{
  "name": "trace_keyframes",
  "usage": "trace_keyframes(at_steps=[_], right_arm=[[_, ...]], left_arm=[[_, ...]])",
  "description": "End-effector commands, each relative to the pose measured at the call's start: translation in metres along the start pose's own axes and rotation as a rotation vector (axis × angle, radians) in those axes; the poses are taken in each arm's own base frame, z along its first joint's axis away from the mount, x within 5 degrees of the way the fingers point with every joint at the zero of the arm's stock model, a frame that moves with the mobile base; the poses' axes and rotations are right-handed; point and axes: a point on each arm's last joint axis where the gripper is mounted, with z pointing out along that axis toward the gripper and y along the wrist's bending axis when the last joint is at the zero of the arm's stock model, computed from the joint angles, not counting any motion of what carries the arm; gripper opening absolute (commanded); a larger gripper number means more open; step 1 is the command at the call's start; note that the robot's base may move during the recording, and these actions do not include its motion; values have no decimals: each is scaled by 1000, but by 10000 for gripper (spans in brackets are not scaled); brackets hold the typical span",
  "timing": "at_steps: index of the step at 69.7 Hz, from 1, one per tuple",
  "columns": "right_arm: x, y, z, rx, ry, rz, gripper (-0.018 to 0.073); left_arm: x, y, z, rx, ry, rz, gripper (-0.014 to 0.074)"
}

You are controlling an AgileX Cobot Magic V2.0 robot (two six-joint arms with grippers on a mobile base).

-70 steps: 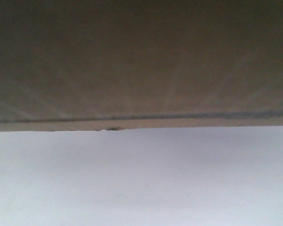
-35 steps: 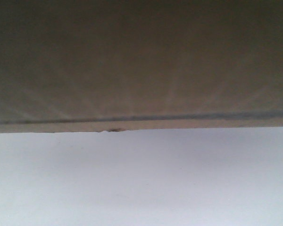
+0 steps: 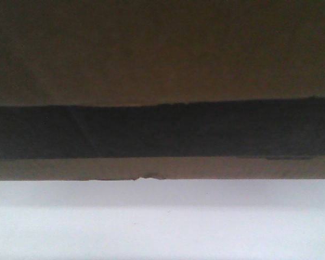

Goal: Grab box from left shelf to table start
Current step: 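Approach the white table holding the box above it, then lower the box onto the white table and open both grippers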

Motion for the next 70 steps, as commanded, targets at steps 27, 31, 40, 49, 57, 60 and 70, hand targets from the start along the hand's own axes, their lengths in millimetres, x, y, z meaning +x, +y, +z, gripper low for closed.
trace_keyframes(at_steps=[27,31,40,49,57,60,70], right_arm=[[-24,-39,143,34,350,83,60],[-20,-43,156,36,391,93,60],[-12,-50,180,34,461,90,60],[-5,-54,195,31,513,89,60],[-3,-55,199,31,525,92,60],[-4,-55,199,32,523,92,60],[-3,-55,199,25,526,66,69]], left_arm=[[-43,2,136,-112,179,-63,-99],[-42,7,148,-123,197,-97,-99],[-37,17,175,-143,277,-168,-99],[-30,25,200,-168,349,-178,-99],[-24,28,215,-176,409,-176,-99],[-21,28,222,-166,432,-161,-99],[-16,25,236,-112,479,-146,-97]])
